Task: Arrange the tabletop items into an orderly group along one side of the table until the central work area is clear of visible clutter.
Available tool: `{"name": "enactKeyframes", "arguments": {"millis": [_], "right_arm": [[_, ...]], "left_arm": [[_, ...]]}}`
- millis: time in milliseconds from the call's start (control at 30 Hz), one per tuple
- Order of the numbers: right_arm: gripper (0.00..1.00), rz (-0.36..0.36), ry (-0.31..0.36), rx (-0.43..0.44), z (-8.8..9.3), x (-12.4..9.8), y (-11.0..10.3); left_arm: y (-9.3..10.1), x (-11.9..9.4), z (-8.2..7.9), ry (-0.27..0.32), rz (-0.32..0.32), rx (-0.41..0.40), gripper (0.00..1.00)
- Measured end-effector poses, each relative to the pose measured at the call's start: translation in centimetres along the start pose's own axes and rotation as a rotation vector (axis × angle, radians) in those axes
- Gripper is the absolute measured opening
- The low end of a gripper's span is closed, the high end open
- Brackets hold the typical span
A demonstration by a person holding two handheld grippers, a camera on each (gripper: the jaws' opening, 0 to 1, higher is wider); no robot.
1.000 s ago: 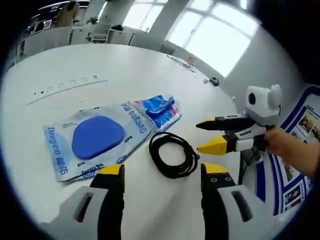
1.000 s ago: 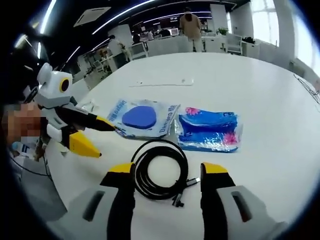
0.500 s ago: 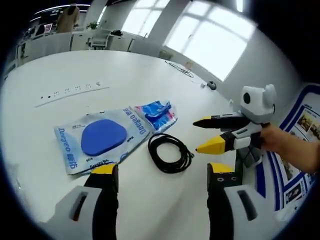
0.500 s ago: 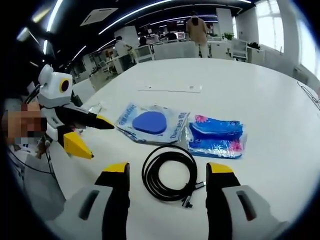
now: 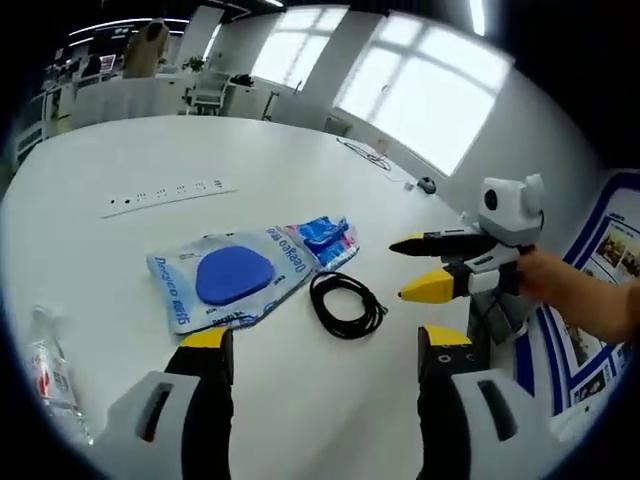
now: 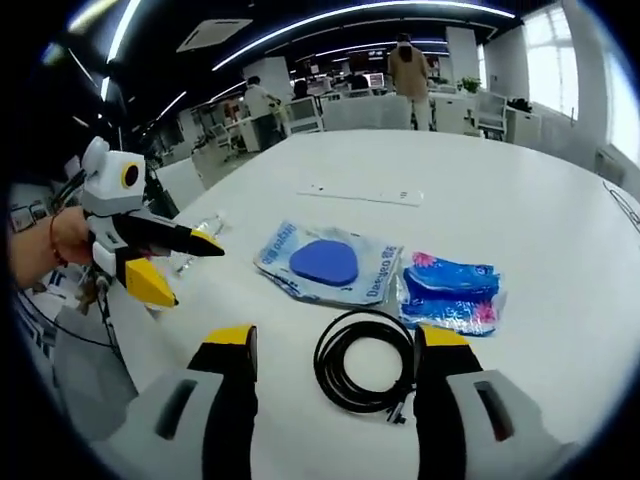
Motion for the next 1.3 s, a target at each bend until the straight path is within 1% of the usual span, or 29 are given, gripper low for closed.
{"name": "enactKeyframes", "arguments": {"millis": [267, 367, 567, 700, 900, 1100, 1300], "right_arm": [[0.63, -0.027, 0.008, -0.025, -1.0, 0.5, -2.3], [0.63, -0.037, 0.006, -0.037, -1.3, 0.8, -3.2], [0.63, -0.06, 0.015, -0.057, -2.5, 1.3, -5.0], [0.63, -0.081, 0.013, -0.074, -3.1, 2.2, -6.5], [0.62, -0.12, 0.014, -0.098, -4.0, 3.9, -9.0], [0.62, -0.16, 0.011, -0.122, -4.8, 5.4, -11.6], [0.62, -0.193, 0.009, -0.143, -5.7, 6.8, -13.7]], "left_arm": [[-1.1, -3.0, 0.1, 0.036, -0.028, -0.007, 0.77], [-1.6, -4.3, 0.4, 0.04, -0.04, -0.006, 0.77], [-2.5, -6.5, 0.6, 0.065, -0.06, -0.025, 0.77], [-3.2, -7.8, 0.9, 0.078, -0.077, -0.031, 0.77], [-4.6, -10.5, 1.3, 0.11, -0.113, -0.05, 0.78], [-5.8, -12.9, 2.1, 0.127, -0.142, -0.063, 0.78], [-7.1, -15.0, 2.6, 0.147, -0.17, -0.08, 0.78]]}}
Point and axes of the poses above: the point that each gripper's makers call its tool centre point, and the gripper's own axes: x roughly forward along the fingers, y roughly to its right, z roughly out of its underside, the point moved 1 cm from there along -x, roughly backward along the fingers, and after that the axes turned 4 degrees about -z, right-handed, at the moved point
